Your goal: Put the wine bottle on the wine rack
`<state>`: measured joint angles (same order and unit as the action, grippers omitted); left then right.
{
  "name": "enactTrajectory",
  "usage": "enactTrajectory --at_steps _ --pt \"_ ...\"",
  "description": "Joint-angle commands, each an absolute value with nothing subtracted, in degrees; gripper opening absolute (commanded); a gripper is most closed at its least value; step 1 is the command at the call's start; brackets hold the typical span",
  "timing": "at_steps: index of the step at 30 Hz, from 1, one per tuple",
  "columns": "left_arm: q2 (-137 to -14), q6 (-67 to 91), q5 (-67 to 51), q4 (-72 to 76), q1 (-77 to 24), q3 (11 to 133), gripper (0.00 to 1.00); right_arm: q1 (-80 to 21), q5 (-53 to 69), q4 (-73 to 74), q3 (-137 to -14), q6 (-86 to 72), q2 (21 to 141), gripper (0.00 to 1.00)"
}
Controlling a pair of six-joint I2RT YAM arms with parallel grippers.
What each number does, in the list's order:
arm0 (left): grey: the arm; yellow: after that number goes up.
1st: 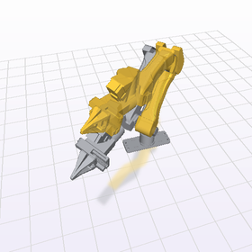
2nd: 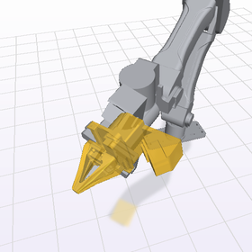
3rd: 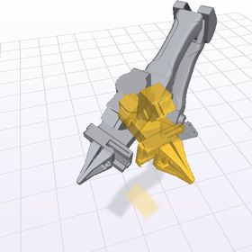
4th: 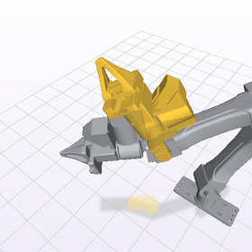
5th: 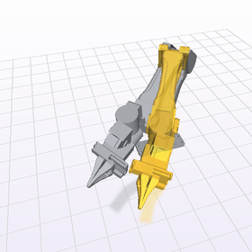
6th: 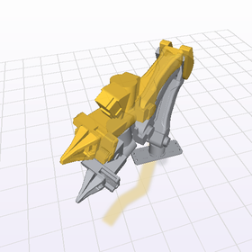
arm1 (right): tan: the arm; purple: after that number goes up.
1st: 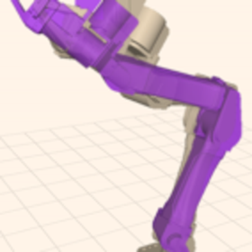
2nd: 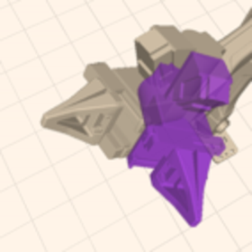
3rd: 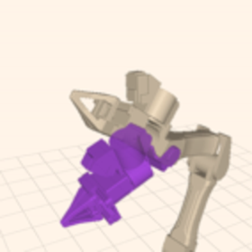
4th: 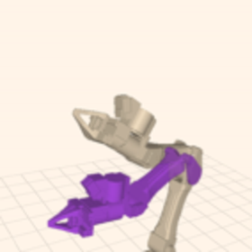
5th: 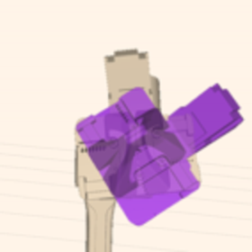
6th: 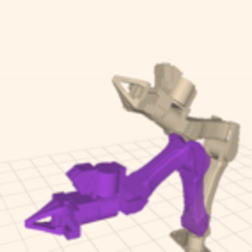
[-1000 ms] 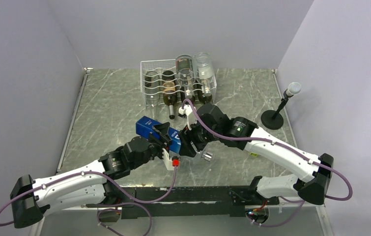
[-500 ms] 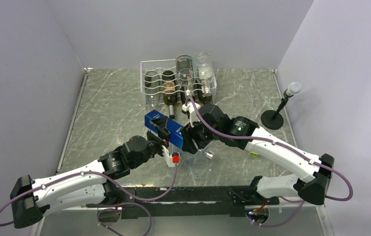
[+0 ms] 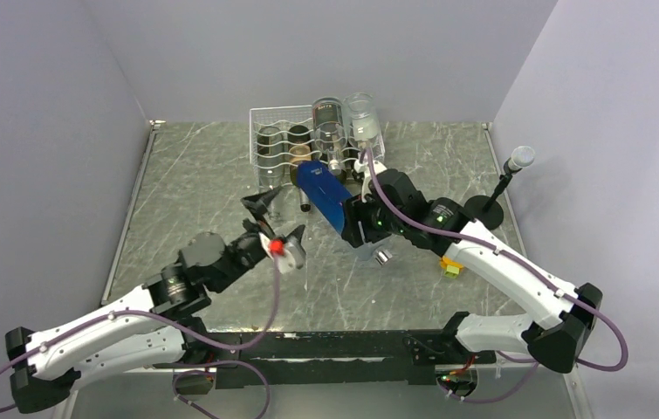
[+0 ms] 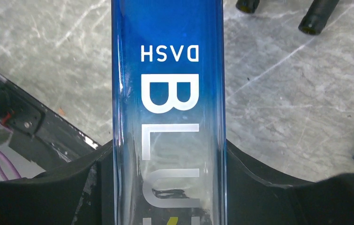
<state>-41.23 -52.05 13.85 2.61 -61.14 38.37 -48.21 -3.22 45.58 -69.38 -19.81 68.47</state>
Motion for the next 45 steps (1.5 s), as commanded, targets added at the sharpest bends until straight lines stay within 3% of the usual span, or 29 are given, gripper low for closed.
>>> enactTrajectory --at_steps 1,7,16,22,45 --pt "-39.81 -16.47 17.96 6.31 -61.44 49.92 0.99 -46.61 -2.97 25.75 -74.02 -22.77 67.74 0.0" --pt "-42.26 8.69 29.41 -5.34 -61.44 62.33 0.99 -45.24 -3.22 16.75 -77.34 -26.53 75.0 0.0" --pt "-37.17 21.88 24.36 -12.14 -61.45 61.73 0.99 -44.82 -7.89 0.82 -79.8 -32.68 86.94 0.0" --pt "-36.69 29.35 31.0 -20.76 -61.44 63.91 0.99 -44.59 -14.6 -1.97 -84.66 -34.13 94.85 0.0" --pt "-35.29 32.92 35.25 -28.55 -61.44 66.28 0.99 -42.19 -19.89 -0.26 -99.91 -38.01 115.99 0.0"
